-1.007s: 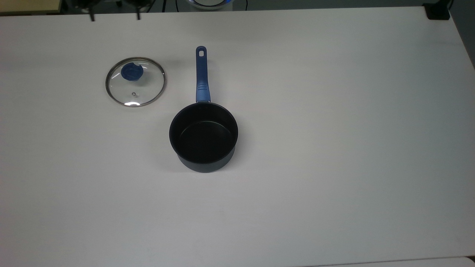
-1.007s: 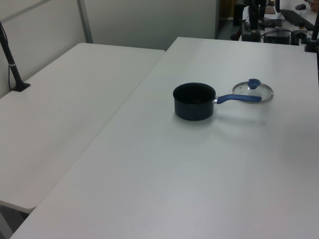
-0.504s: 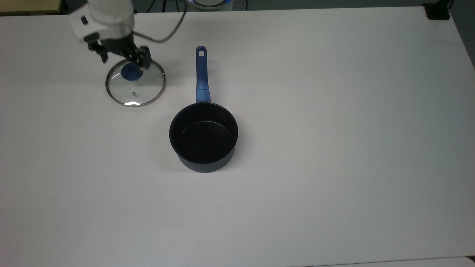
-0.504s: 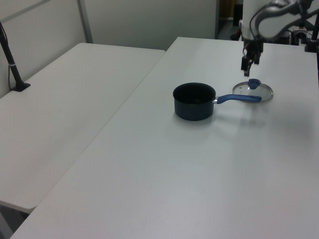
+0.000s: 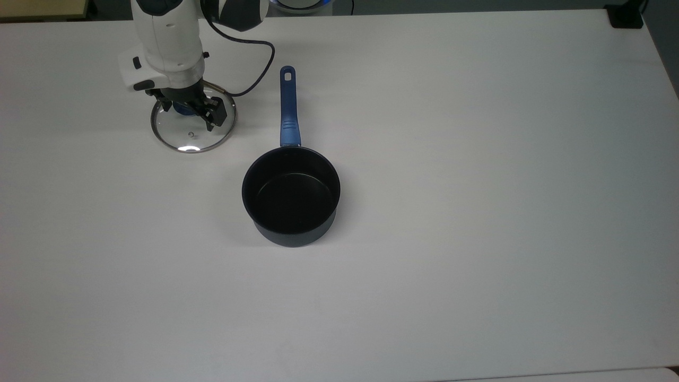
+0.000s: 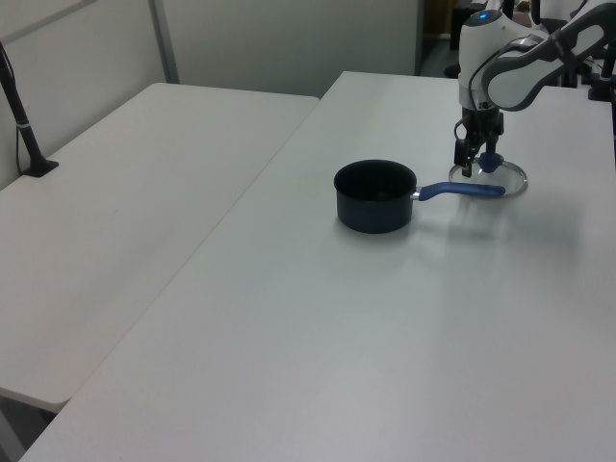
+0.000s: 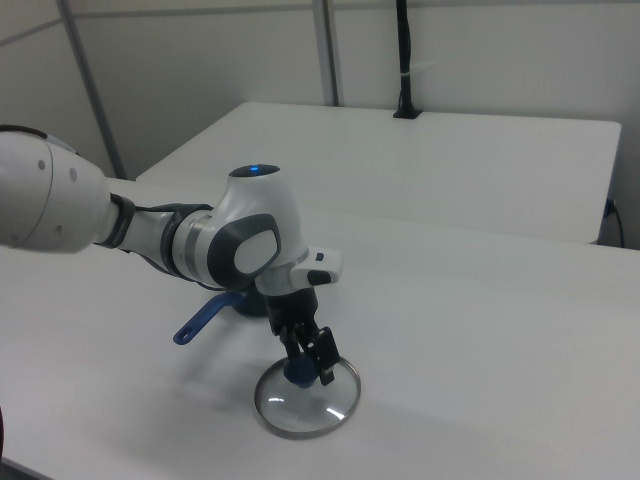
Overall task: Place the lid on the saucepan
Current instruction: 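Close the gripper on the blue knob of the glass lid, then lift the glass lid and carry it over the saucepan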
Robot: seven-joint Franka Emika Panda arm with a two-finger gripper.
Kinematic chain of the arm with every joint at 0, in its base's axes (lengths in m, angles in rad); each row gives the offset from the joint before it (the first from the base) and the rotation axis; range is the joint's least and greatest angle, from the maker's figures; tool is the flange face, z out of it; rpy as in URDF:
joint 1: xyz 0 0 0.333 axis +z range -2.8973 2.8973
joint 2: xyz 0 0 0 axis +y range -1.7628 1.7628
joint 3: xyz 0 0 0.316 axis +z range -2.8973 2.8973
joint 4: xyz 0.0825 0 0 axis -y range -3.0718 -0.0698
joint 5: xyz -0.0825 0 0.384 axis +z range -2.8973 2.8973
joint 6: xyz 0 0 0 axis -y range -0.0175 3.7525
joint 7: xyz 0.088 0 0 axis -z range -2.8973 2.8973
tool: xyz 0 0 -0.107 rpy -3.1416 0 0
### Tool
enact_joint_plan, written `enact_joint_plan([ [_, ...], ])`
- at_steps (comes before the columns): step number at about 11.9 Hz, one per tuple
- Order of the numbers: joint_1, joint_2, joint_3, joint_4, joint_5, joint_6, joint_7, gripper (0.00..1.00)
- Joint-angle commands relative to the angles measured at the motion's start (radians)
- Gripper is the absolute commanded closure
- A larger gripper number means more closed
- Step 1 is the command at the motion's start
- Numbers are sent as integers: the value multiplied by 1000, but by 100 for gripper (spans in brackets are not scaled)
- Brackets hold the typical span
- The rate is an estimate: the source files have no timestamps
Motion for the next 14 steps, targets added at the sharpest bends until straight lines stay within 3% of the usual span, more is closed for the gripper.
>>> enact_joint_plan([
  [1, -2, -40, -3, -36, 16, -79, 18, 2],
  [3, -1, -47, -1, -37, 17, -90, 19, 6],
  [4, -2, -49, 0, -37, 22, -90, 19, 19],
  [6, -2, -52, 2, -13, 88, -87, 9, 53],
  [7, -1, -53, 3, 12, 96, -90, 19, 60],
  [9, -2, -61, 6, 105, 129, -160, 12, 61],
  [11, -1, -57, 6, 301, 154, -314, -10, 60],
  [13, 11, -37, 17, 456, 265, -340, -42, 58],
  [14, 21, -11, 47, 512, 287, -343, -37, 56],
])
